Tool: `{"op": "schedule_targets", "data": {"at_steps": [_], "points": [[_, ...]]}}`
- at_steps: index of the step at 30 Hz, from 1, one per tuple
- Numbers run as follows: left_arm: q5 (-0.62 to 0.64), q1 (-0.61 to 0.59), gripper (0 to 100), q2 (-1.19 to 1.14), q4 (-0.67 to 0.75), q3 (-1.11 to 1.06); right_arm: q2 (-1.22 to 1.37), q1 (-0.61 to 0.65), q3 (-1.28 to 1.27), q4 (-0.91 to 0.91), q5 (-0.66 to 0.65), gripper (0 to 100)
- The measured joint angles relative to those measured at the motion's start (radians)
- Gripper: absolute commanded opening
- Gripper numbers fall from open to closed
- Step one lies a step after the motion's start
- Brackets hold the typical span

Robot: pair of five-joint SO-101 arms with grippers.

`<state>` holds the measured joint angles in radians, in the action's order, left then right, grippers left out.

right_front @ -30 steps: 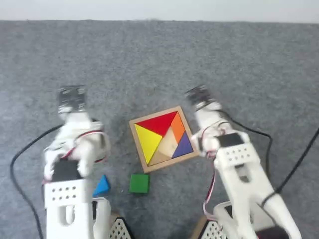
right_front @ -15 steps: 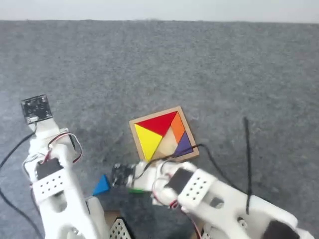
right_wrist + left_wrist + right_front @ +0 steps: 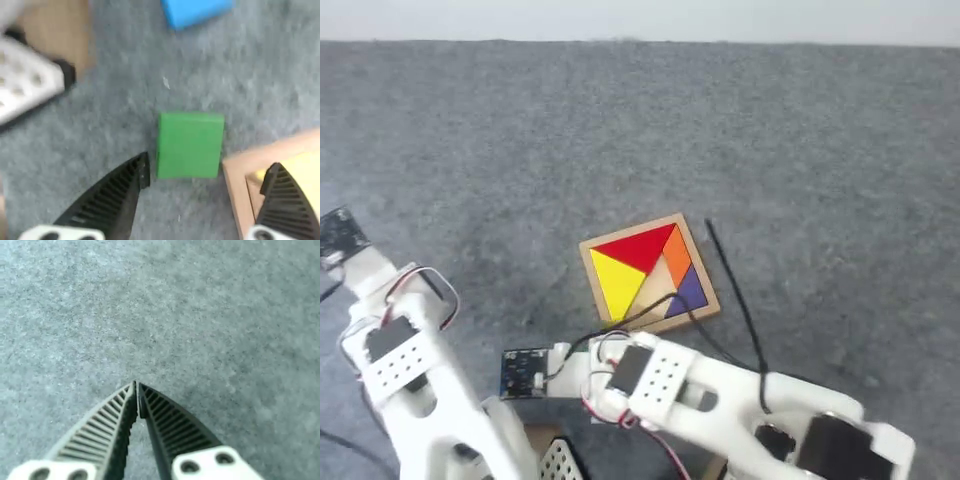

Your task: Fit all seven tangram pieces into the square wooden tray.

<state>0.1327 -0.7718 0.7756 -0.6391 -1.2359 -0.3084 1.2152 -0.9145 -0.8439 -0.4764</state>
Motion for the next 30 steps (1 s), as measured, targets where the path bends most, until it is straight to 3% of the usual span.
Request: {"op": "schedule_targets", "data": {"at_steps": [6,15,18,25,30], "points": [[0.052,-0.069,1,0.0,0.0,0.0,0.121,0.012,0.094,0.0,0.0,25.0],[0.074,-0.103,1,0.0,0.002,0.0,0.285,0.011,0.178,-0.002,-0.08,39.0],[0.074,-0.103,1,0.0,0.002,0.0,0.29,0.009,0.184,-0.009,-0.097,34.0],[0.074,-0.084,1,0.0,0.002,0.0,0.293,0.009,0.19,-0.014,-0.101,10.0],[0.074,-0.083,1,0.0,0.002,0.0,0.293,-0.015,0.195,-0.006,-0.106,11.2]]}}
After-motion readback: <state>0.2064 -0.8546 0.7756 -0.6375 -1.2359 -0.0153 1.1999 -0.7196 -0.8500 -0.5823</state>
